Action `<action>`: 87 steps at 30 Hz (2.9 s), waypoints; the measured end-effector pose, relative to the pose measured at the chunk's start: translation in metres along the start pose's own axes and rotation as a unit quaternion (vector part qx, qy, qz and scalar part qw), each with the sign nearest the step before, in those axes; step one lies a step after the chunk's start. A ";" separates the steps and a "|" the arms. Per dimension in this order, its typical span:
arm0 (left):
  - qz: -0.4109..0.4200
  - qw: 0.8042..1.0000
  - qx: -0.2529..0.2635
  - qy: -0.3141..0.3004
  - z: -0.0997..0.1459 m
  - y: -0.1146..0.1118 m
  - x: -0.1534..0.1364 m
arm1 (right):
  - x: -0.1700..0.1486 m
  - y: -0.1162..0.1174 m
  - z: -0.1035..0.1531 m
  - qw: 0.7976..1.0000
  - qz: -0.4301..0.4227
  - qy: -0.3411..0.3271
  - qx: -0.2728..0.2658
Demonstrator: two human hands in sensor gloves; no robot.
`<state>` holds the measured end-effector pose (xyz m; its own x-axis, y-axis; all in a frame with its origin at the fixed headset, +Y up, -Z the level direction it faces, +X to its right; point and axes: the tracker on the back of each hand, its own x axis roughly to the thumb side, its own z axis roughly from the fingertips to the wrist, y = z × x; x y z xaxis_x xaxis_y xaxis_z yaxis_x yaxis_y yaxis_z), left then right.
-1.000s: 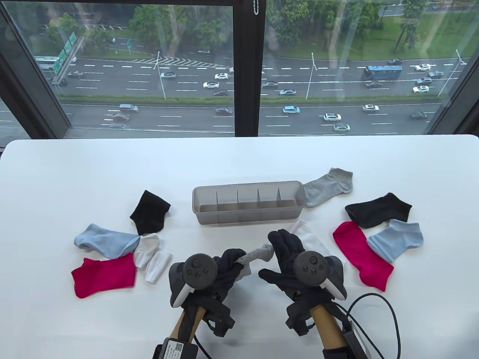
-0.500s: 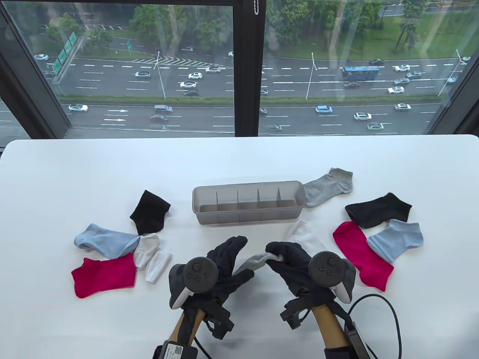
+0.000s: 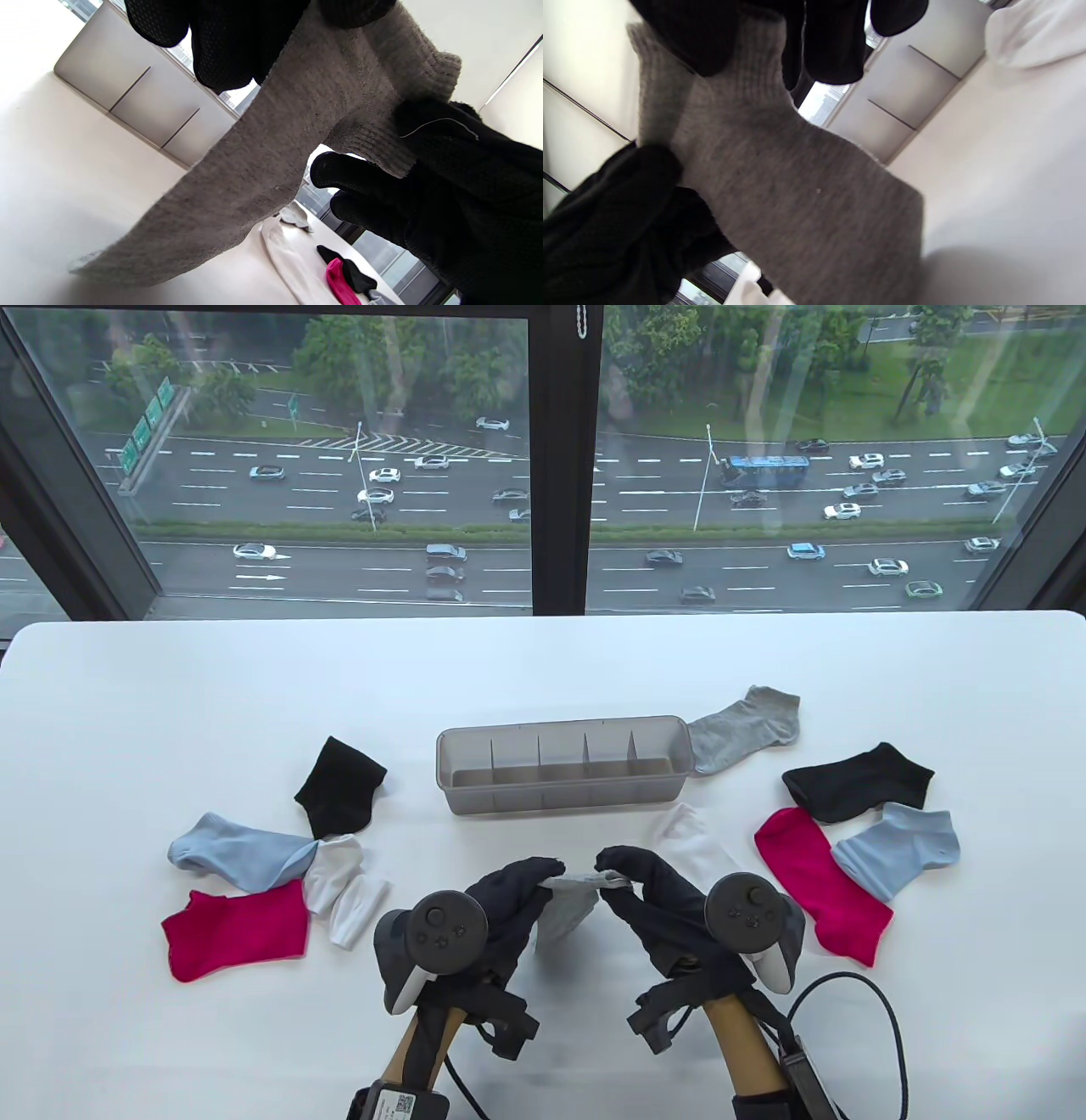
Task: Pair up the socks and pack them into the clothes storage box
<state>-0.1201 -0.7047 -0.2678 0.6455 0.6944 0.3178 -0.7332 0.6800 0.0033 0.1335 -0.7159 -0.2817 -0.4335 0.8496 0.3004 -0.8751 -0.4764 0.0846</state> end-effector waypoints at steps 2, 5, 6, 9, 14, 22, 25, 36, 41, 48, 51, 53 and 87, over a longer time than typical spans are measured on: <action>0.049 0.999 -0.004 -0.020 0.000 0.005 0.002 | 0.008 -0.005 0.002 1.000 -0.008 -0.022 -0.015; 0.128 0.990 -0.052 -0.024 -0.002 0.014 0.000 | 0.019 -0.014 0.006 0.999 -0.030 -0.039 -0.002; 0.143 0.987 -0.076 -0.016 -0.002 0.014 -0.002 | 0.020 -0.015 0.006 0.999 -0.034 -0.034 -0.003; 0.100 0.986 -0.120 0.060 -0.007 0.006 -0.014 | 0.012 -0.007 -0.002 0.999 0.016 0.033 0.039; -0.119 0.977 -0.101 0.142 -0.012 -0.027 -0.035 | -0.030 0.032 -0.023 0.978 0.162 0.114 0.058; -0.333 0.922 -0.133 0.146 -0.010 -0.027 -0.036 | -0.022 0.000 -0.018 0.970 0.224 0.089 0.019; -0.352 0.911 -0.147 0.155 -0.010 -0.024 -0.038 | -0.022 -0.033 -0.019 0.965 0.235 0.114 -0.035; -0.331 0.918 -0.134 0.174 -0.010 -0.012 -0.047 | -0.063 -0.146 -0.106 0.869 0.352 0.337 -0.089; -0.339 0.915 -0.132 0.175 -0.009 -0.010 -0.045 | -0.088 -0.140 -0.145 0.842 0.399 0.362 -0.033; -0.338 0.918 -0.134 0.160 -0.010 -0.010 -0.037 | -0.130 -0.119 -0.190 0.813 0.422 0.396 0.064; -0.340 0.914 -0.149 0.162 -0.013 -0.015 -0.038 | -0.147 -0.110 -0.205 0.802 0.434 0.401 0.087; -0.340 0.912 -0.152 0.171 -0.014 -0.015 -0.040 | -0.155 -0.105 -0.211 0.793 0.441 0.407 0.102; -0.285 0.958 0.022 -0.028 0.009 -0.003 0.022 | 0.062 0.033 -0.028 0.971 0.171 0.000 0.167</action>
<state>-0.1050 -0.6935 -0.2525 0.9321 0.1986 0.3029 -0.2738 0.9339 0.2301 0.0719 -0.6730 -0.2872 -0.6857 0.6291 0.3661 -0.5616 -0.7773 0.2838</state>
